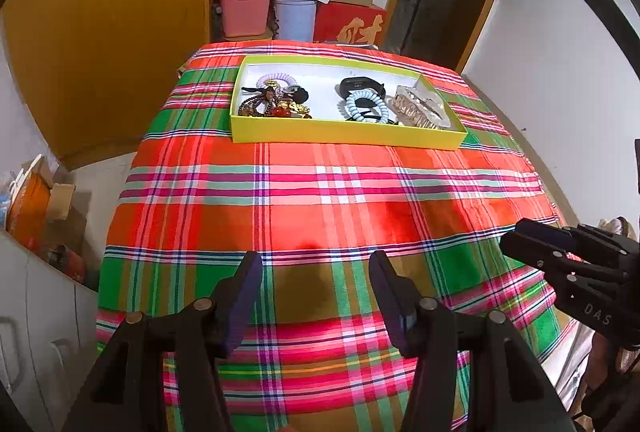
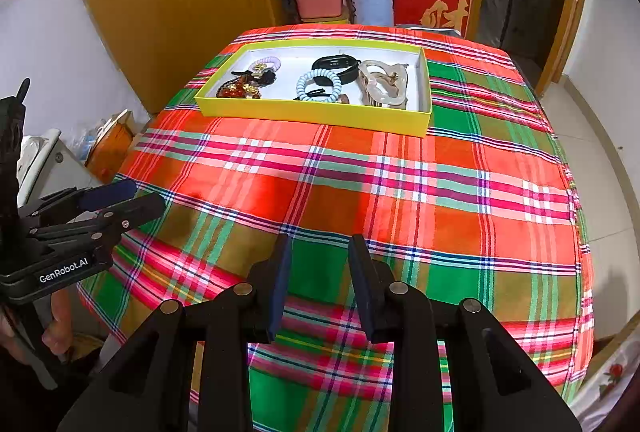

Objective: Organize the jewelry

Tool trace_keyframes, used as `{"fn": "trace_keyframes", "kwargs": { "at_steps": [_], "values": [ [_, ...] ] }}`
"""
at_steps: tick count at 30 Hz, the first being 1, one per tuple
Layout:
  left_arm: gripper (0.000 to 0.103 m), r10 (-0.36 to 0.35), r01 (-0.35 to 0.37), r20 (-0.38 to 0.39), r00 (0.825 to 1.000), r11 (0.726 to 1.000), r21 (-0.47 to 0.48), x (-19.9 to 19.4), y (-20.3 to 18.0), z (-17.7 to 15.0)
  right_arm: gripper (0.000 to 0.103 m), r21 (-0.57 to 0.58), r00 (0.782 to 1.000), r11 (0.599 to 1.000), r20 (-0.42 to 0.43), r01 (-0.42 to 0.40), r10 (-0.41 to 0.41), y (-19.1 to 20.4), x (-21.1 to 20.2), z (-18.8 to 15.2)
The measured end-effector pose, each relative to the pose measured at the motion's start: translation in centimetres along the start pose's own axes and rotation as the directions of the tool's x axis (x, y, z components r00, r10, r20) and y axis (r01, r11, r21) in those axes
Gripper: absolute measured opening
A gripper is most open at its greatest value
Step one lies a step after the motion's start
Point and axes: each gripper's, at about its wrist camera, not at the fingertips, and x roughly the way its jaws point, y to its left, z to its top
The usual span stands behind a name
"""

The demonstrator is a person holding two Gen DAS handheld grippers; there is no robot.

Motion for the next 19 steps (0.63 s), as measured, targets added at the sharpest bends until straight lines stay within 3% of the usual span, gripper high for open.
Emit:
{"fn": "trace_keyframes", "kwargs": {
  "at_steps": [19],
  "values": [
    [0.055, 0.004, -0.004, -0.023, 1.0, 1.0, -0.031, 0.78, 0.41, -0.06, 0.03, 0.001, 1.0, 1.0, -0.003, 0.013, -0.013, -0.18, 0.09, 0.11]
  ]
}}
